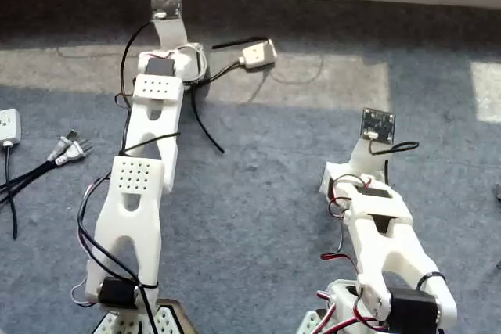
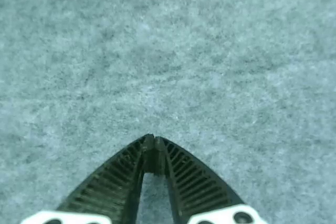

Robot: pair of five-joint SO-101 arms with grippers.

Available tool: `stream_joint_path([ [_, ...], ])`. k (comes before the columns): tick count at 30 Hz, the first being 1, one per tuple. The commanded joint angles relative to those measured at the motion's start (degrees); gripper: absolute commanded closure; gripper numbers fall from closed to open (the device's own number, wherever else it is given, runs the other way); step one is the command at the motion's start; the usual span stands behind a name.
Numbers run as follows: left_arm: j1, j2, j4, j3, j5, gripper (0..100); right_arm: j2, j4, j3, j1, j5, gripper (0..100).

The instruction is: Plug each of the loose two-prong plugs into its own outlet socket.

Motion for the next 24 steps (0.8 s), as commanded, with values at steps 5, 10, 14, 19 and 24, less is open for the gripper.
stream_joint_path([
  [5,3.74,-6.64,22.33,-7.78,-7.74,66,-0.13,-0.13,-2.77,-0.66,0.79,99.1],
  [10,2.77,-7.16,23.21,-14.37,-7.74,66,-0.13,-0.13,-2.77,-0.66,0.79,99.1],
  [14,-0.04,-9.54,23.74,-16.57,-8.09,66,-0.13,-0.13,-2.77,-0.66,0.79,99.1],
  [19,-5.93,-15.69,27.34,-16.31,-12.57,66,-0.13,-0.13,-2.77,-0.66,0.79,99.1],
  [24,-13.23,-23.16,32.88,-16.31,-18.55,66,-0.13,-0.13,-2.77,-0.66,0.79,99.1],
])
